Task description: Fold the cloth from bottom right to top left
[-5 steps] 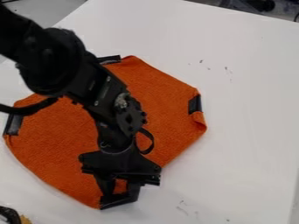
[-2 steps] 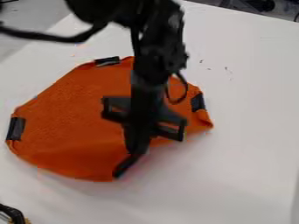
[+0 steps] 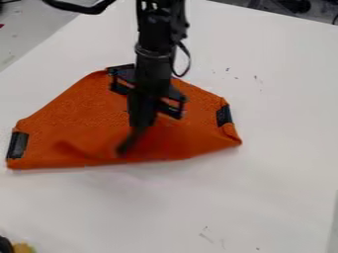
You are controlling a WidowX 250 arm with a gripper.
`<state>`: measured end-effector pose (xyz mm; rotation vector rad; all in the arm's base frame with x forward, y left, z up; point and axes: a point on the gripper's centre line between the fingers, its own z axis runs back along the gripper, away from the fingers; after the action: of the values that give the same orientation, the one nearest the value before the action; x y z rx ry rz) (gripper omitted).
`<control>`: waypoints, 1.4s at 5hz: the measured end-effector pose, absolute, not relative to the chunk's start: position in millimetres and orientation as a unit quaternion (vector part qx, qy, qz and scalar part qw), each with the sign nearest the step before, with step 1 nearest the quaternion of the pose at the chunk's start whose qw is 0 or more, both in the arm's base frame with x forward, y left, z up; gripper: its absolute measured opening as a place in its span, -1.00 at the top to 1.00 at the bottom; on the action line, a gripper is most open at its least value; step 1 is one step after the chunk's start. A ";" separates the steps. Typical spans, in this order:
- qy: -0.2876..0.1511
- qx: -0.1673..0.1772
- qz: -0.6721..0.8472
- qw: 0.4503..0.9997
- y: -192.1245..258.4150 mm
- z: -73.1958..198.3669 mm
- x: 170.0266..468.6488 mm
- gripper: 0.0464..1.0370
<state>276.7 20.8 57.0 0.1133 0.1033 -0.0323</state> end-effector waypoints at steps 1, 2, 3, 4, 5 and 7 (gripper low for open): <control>0.057 0.043 -0.052 0.996 32.9 47.0 296.9 0.98; 0.058 0.025 -0.080 0.995 42.8 31.8 316.6 0.95; 0.043 0.027 -0.095 0.994 45.8 29.7 331.3 0.67; 0.031 0.041 -0.118 0.992 53.6 27.9 347.8 0.17; 0.000 0.062 -0.129 0.990 76.9 35.2 366.3 -0.45; -0.041 0.080 -0.126 0.988 107.1 33.1 380.0 -0.93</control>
<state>380.0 107.1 33.1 0.1615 -0.0820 -0.2523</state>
